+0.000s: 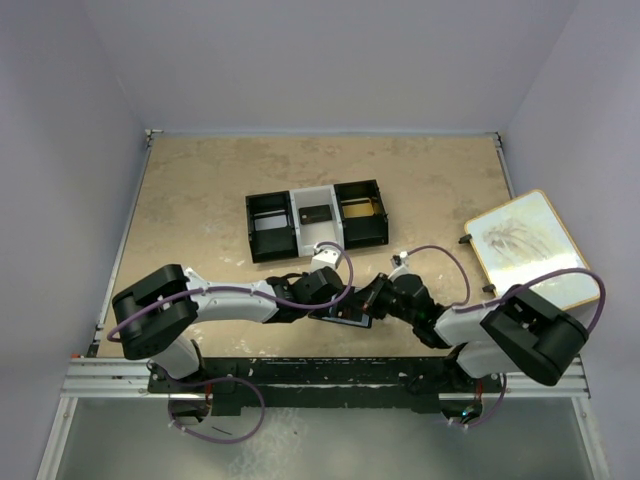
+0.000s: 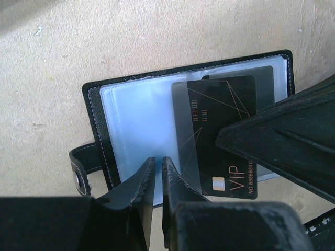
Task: Take the credit cards out of the card holder
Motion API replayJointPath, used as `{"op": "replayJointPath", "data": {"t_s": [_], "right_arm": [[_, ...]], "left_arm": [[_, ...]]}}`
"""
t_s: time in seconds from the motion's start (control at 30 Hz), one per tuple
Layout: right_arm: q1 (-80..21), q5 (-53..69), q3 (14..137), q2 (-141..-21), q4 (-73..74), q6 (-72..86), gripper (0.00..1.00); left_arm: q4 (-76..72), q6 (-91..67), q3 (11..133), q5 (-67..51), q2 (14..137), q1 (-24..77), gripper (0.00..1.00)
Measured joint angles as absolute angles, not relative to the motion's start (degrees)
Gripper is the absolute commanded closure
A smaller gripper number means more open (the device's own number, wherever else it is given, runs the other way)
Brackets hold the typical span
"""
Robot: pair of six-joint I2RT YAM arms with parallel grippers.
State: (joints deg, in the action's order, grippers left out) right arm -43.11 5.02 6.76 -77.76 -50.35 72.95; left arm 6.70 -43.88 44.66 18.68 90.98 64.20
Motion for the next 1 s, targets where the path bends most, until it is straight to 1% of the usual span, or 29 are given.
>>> {"op": "replayJointPath", "data": {"t_s": [0.1, 0.2, 0.4, 0.43, 0.53, 0.6, 0.67, 0.8, 0.87, 0.93, 0.97, 1.0], "right_arm": [[-43.13, 4.84, 6.76, -77.08, -49.76, 72.97, 1.00], [-43.13, 3.99, 6.57, -72.16, -45.71, 72.75, 1.00], [-43.11, 0.21, 6.50, -52.21, -31.05, 70.67, 1.00], [-43.11, -0.56, 6.52, -49.67, -29.17, 70.04, 1.00], [-43.11, -2.13, 6.50, -40.84, -22.94, 67.31, 1.00], [-43.11, -2.35, 6.46, -36.93, -21.45, 65.36, 1.00], [-43.11, -2.31, 6.28, -33.67, -20.80, 62.70, 1.00], [-43.11, -2.13, 6.26, -30.39, -20.45, 56.53, 1.00], [-43.11, -2.02, 6.26, -29.85, -21.15, 52.29, 1.00], [-43.11, -1.85, 6.26, -29.89, -22.59, 47.90, 1.00], [-43.11, -1.61, 6.28, -30.00, -23.73, 45.50, 1.00], [-43.11, -1.26, 6.31, -30.28, -24.93, 43.03, 1.00]], "left_arm": [[6.90, -43.90, 44.69, 18.83, 90.98, 64.20, 0.94], [6.98, -43.92, 44.69, 19.14, 90.91, 64.20, 0.94], [7.99, -43.99, 44.47, 20.01, 90.35, 64.20, 0.94], [8.21, -44.01, 44.47, 20.21, 90.24, 64.20, 0.93], [8.75, -44.07, 44.47, 20.71, 89.71, 64.20, 0.86], [9.43, -44.40, 44.47, 21.43, 88.33, 64.23, 0.83], [10.33, -44.53, 44.47, 22.31, 85.84, 64.23, 0.74], [12.78, -44.38, 44.58, 24.53, 76.47, 64.20, 0.48], [15.33, -44.31, 45.43, 26.57, 71.96, 63.96, 0.37], [17.82, -43.79, 46.54, 27.66, 68.45, 62.61, 0.30], [18.65, -43.33, 46.87, 27.57, 67.00, 61.14, 0.27], [19.53, -42.72, 47.09, 27.16, 65.63, 59.07, 0.27]]}}
